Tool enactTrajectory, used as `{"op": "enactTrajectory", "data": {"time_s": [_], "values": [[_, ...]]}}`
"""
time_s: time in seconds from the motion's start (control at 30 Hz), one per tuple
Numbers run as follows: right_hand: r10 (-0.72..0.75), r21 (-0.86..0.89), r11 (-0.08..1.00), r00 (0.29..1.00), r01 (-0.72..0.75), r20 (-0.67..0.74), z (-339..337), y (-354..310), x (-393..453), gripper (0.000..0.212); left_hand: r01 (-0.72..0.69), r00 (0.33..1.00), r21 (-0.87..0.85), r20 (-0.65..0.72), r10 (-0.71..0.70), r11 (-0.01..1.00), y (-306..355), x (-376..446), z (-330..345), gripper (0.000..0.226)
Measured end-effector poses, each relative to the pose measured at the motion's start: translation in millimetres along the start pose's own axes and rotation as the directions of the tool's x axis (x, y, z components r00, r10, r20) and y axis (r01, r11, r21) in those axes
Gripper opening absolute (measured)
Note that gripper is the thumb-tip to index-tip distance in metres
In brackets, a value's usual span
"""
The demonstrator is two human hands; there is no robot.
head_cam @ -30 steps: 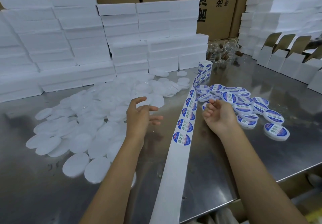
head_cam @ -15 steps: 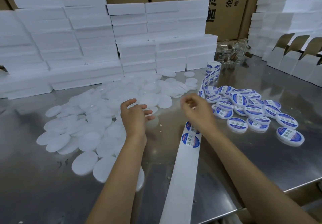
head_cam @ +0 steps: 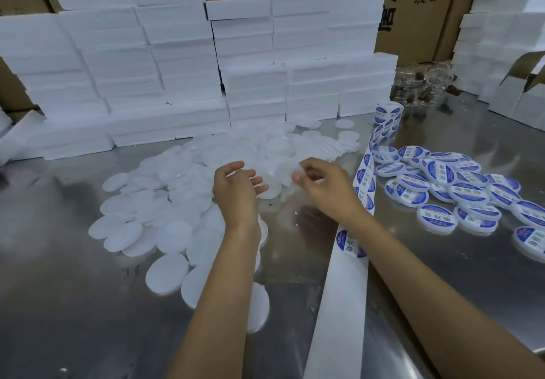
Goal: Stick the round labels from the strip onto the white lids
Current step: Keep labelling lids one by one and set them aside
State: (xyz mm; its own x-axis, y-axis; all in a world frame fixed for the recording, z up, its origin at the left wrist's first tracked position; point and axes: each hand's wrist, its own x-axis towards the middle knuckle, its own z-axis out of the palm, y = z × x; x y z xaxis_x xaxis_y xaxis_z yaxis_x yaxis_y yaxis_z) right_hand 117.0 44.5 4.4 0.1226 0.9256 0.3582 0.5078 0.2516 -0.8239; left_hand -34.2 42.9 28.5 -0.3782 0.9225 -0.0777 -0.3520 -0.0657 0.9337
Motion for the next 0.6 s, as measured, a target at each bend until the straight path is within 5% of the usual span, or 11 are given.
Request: {"op": "enactTrajectory", "data": {"time_s": [0.1, 0.27, 0.37, 0.5, 0.6], "values": [[0.148, 0.342, 0.926, 0.987, -0.161, 0.066, -14.4, -8.7, -5.8, 0.003, 0.009, 0.988, 0.096, 0.155, -0.024, 0.995, 1.5, -4.2, 4.4, 0.022], [0.156, 0.462, 0.855, 0.966, -0.237, 0.207, -23.7, -15.2, -21.0, 0.012, -0.011, 0.843, 0.195, 0.529, -0.096, 0.981, -7.4, -22.1, 14.1, 0.038], [0.203, 0.4, 0.885, 0.97, -0.239, 0.132, -27.2, -13.4, -29.3, 0.009, -0.051, 0.81, 0.203, 0.581, -0.078, 0.978, -10.5, -26.9, 14.9, 0.029], [0.16, 0.058, 0.987, 0.966, -0.151, -0.203, -50.0, 4.7, -42.3, 0.004, -0.058, 0.814, 0.231, 0.574, -0.088, 0.971, -13.2, -29.5, 13.2, 0.029], [0.135, -0.185, 0.969, 0.979, -0.163, -0.152, -66.9, 17.2, -56.1, 0.007, -0.051, 0.819, 0.25, 0.564, -0.102, 0.967, -13.5, -30.0, 12.1, 0.028]]}}
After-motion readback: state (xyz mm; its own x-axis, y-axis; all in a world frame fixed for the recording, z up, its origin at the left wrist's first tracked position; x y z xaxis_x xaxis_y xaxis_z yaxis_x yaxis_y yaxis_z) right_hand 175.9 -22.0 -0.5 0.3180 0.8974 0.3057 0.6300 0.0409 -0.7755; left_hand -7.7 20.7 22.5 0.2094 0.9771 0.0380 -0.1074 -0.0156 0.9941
